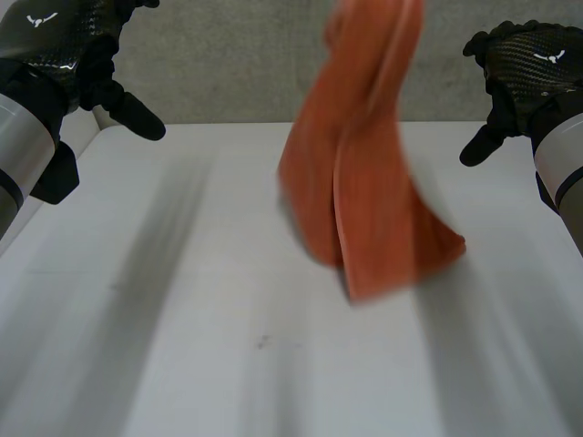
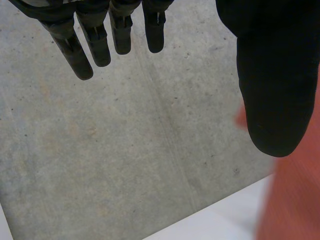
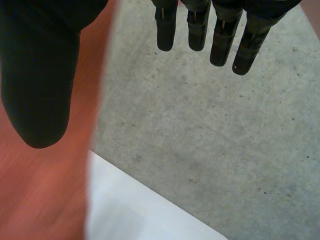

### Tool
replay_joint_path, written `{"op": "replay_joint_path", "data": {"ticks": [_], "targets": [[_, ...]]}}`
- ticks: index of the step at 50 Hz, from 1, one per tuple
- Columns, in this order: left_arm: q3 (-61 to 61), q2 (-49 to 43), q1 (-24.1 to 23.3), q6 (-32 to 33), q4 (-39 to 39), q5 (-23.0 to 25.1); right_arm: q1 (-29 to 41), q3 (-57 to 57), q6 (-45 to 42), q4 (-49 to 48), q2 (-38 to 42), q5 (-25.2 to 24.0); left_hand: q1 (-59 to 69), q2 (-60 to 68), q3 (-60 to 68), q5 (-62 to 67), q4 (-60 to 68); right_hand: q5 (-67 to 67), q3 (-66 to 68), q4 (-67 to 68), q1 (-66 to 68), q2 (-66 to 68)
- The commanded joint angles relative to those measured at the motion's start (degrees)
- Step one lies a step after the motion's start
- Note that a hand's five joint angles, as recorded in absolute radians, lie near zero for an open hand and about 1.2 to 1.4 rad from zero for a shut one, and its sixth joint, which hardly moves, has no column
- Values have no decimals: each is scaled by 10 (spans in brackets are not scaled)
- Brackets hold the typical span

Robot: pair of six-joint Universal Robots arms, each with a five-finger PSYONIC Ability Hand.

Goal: Fold the laundry

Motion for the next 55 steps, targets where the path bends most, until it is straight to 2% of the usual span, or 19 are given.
{"op": "replay_joint_path", "data": {"ticks": [1,9,14,20,29,33,34,37,39,40,45,55], "targets": [[-2,-1,1,0,4,0,-3,0,0,0,0,0,-37,-19,-28,-25,-21,-36,-24,-35,-20,-30],[-2,-3,5,0,5,0,-7,1,1,-5,4,-8,-37,-19,-28,-25,-21,-36,-24,-35,-20,-30],[-3,-8,10,0,5,1,-7,3,-3,-3,10,-48,-37,-19,-28,-25,-21,-36,-24,-35,-20,-30],[-13,-35,6,2,10,4,-9,-1,-7,19,33,-62,-34,-16,-25,-22,-18,-36,-24,-35,-20,-30],[-9,-133,-13,3,39,61,-11,-5,0,78,76,-68,-14,4,-5,-2,2,-36,-24,-35,-20,-30],[1,-167,-27,4,52,84,-42,23,17,76,82,-71,-5,13,3,7,11,-36,-24,-35,-20,-30],[21,-220,-47,24,72,110,-46,29,24,73,82,-73,-4,14,5,8,12,-36,-24,-35,-20,-30],[43,-277,-61,74,88,127,-58,47,59,66,96,-96,-4,14,5,8,12,-36,-24,-35,-20,-30],[49,-292,-62,89,92,127,-61,51,71,63,103,-105,-4,14,5,8,12,-36,-24,-35,-20,-30],[61,-320,-66,117,96,129,-73,60,108,51,120,-137,-4,14,5,8,12,-36,-24,-35,-20,-30],[101,-407,-78,184,111,132,-94,73,163,39,135,-167,-2,16,7,10,14,-36,-24,-35,-20,-30],[142,-500,-90,200,147,175,-97,75,182,21,202,-167,90,108,99,102,106,-36,-24,-35,-20,-30]]}}
